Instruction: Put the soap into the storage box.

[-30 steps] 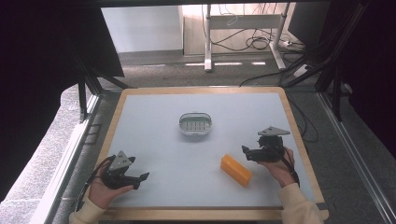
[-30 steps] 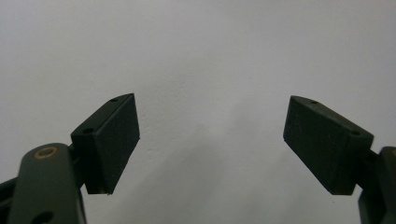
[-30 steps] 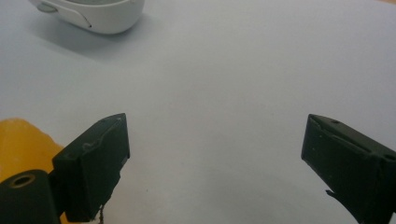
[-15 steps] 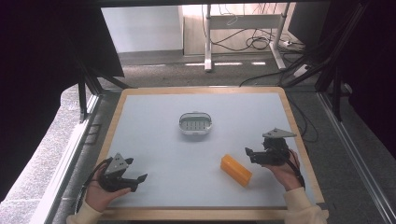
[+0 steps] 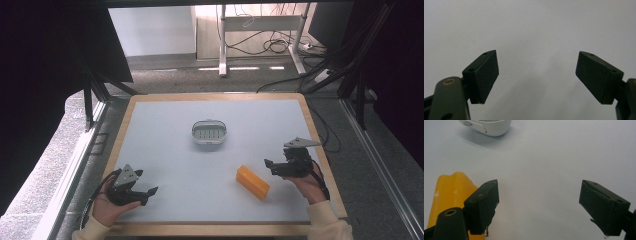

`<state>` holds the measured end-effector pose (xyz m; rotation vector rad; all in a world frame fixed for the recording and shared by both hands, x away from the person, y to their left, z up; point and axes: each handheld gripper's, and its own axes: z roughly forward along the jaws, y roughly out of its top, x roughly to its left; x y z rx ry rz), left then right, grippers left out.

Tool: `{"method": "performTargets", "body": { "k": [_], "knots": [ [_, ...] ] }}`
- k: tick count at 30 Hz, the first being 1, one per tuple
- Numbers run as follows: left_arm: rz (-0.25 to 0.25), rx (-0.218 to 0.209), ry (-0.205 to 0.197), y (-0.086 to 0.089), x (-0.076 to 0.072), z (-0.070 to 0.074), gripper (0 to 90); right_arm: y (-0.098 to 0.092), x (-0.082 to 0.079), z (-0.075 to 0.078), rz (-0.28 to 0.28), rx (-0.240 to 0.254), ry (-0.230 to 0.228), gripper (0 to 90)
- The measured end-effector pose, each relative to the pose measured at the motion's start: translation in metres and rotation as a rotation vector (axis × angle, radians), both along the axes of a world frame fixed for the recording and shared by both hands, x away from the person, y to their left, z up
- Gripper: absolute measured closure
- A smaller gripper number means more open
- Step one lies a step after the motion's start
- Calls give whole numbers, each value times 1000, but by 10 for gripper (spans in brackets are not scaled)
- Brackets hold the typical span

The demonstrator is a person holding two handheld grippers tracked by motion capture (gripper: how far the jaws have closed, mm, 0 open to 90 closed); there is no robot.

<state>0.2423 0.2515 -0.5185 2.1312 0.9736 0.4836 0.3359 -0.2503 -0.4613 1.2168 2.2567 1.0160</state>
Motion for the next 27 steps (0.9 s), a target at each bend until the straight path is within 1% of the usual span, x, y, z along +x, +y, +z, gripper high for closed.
{"method": "performTargets", "body": {
  "k": [2,7,16,20,27],
  "knots": [
    [-1,-2,-3,0,0,1,187,-1,0,0,4,6,7,164],
    [-2,1,1,0,0,0,186,-3,0,0,0,0,15,167],
    [-2,5,5,-1,0,-1,185,-7,-2,7,5,-8,2,177],
    [-3,12,8,-1,1,-3,186,-6,-5,13,12,-11,-22,202],
    [-4,8,11,0,1,-3,186,-6,-7,18,33,-9,-14,217]
  ]
}}
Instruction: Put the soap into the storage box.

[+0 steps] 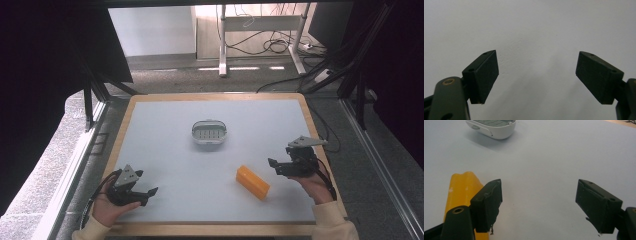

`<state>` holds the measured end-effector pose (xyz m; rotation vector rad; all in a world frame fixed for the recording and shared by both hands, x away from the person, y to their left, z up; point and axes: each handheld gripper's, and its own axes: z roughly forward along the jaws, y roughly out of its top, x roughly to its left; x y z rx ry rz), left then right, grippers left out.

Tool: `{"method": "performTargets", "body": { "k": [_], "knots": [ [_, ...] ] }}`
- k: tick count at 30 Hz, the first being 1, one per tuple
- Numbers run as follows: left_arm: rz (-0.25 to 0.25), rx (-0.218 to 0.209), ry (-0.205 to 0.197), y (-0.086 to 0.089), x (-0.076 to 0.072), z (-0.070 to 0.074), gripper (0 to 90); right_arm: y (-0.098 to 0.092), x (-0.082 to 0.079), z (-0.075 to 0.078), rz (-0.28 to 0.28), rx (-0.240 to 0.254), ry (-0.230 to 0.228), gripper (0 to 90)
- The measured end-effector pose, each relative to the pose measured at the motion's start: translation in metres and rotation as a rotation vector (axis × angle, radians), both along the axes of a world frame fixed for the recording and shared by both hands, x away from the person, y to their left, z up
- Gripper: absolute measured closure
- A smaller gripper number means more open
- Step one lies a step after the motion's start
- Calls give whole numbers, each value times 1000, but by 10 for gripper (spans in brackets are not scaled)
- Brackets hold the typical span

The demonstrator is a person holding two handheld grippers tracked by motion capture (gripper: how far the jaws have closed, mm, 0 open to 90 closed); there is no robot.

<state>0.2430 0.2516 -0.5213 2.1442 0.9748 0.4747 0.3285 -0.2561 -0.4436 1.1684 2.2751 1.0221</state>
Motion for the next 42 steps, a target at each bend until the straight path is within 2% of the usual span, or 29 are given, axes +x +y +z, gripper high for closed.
{"method": "performTargets", "body": {
  "k": [12,21,23,27,32,39,42],
  "knots": [
    [-3,6,6,-1,0,-1,186,7,-7,10,40,-16,-13,227],
    [-3,4,7,-1,1,-1,186,18,-13,18,79,-66,-18,227],
    [-10,16,9,-1,1,-1,186,21,-15,20,87,-78,-16,228],
    [-3,8,6,-1,1,-1,186,27,-17,23,100,-97,-10,235],
    [-13,19,9,-2,1,-1,186,31,-17,26,90,-118,8,228],
    [-14,22,10,-2,2,-1,186,38,-15,29,111,-115,25,232],
    [-15,24,9,-2,1,-1,186,45,-15,32,137,-119,26,242]
  ]
}}
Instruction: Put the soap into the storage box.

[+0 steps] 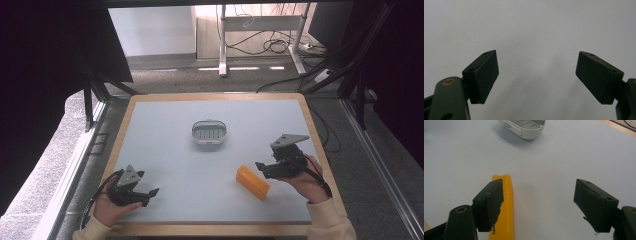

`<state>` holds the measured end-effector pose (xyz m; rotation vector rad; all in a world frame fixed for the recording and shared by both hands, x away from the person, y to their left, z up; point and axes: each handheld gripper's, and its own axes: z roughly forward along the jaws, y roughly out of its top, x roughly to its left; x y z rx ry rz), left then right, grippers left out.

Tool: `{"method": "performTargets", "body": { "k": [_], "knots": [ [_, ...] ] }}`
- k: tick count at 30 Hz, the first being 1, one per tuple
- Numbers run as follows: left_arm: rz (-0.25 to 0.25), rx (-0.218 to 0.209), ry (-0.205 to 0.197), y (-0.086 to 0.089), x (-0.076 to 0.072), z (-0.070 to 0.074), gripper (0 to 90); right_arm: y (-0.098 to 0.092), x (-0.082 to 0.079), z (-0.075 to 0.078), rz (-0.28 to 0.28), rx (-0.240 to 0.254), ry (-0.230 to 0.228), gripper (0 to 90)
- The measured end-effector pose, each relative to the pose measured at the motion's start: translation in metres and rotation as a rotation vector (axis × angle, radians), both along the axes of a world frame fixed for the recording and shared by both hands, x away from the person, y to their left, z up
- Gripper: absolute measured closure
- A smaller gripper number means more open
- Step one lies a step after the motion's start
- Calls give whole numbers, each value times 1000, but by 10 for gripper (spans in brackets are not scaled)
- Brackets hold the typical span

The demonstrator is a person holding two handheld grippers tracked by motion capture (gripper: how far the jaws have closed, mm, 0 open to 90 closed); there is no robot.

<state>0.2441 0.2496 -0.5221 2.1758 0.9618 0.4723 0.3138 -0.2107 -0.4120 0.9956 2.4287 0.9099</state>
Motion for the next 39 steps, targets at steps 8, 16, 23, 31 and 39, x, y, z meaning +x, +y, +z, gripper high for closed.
{"method": "performTargets", "body": {
  "k": [8,16,23,31,39],
  "knots": [
    [-3,-1,0,0,0,0,186,18,-1,-1,58,-23,15,263],
    [-4,-4,-3,0,-1,0,186,31,-5,-12,87,-58,71,284],
    [-6,2,1,-1,0,0,186,36,-1,-26,102,-104,135,314],
    [-3,-2,-2,-1,-1,-1,186,41,1,-40,121,-152,211,347],
    [-4,0,-2,-2,-1,-1,186,51,4,-59,129,-237,270,485]
  ]
}}
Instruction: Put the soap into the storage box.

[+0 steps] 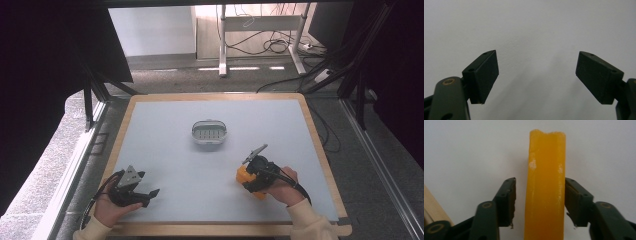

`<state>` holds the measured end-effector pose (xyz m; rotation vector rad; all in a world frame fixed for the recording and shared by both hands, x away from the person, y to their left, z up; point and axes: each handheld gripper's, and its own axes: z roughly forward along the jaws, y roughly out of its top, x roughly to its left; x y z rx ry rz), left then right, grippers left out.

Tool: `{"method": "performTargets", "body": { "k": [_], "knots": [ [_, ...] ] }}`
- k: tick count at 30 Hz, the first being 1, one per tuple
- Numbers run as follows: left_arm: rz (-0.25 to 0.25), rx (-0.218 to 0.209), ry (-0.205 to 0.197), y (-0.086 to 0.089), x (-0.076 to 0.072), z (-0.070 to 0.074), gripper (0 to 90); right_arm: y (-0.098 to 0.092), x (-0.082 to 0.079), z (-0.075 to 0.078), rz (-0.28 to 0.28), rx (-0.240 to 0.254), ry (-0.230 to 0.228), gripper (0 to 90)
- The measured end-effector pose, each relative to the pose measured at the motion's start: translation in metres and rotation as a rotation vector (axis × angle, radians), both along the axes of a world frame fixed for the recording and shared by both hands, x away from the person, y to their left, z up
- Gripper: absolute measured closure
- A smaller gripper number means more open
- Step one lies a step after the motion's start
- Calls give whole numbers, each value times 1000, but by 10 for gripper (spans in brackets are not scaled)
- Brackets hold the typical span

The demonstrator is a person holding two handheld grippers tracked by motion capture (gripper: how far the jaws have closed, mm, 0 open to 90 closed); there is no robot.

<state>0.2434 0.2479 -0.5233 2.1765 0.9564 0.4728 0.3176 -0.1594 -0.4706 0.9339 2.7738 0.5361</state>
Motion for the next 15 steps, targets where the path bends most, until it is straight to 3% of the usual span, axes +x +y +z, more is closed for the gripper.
{"method": "performTargets", "body": {
  "k": [5,15],
  "knots": [
    [0,-1,1,0,0,0,186,0,1,-4,11,-39,7,597],
    [10,-7,-7,1,0,0,187,3,-1,-2,43,-57,-2,614]
  ]
}}
